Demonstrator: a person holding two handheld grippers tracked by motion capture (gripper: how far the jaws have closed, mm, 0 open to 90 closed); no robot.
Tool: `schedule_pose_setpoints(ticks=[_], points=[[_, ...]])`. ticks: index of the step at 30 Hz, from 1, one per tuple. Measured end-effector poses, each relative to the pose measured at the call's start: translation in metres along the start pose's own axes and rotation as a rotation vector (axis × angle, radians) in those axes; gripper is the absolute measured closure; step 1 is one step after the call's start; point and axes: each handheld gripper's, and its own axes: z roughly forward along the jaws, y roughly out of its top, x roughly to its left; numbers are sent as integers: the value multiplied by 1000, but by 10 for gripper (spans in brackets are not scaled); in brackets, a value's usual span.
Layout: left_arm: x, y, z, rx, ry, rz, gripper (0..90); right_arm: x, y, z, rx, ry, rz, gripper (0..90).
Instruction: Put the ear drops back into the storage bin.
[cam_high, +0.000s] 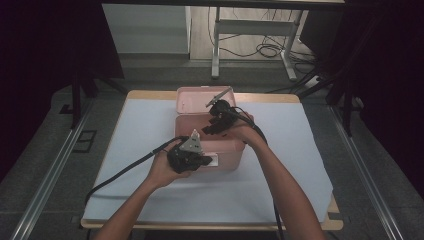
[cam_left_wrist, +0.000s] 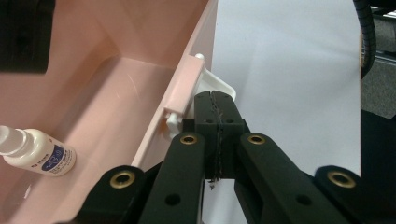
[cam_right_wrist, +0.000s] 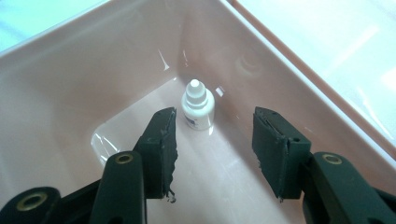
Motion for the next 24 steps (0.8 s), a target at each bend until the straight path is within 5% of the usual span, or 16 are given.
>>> schedule_pose_setpoints(ticks=[24], points=[[1, 0, -1, 16, 4, 12, 900, -14, -40, -64, -82, -76, 58, 499]])
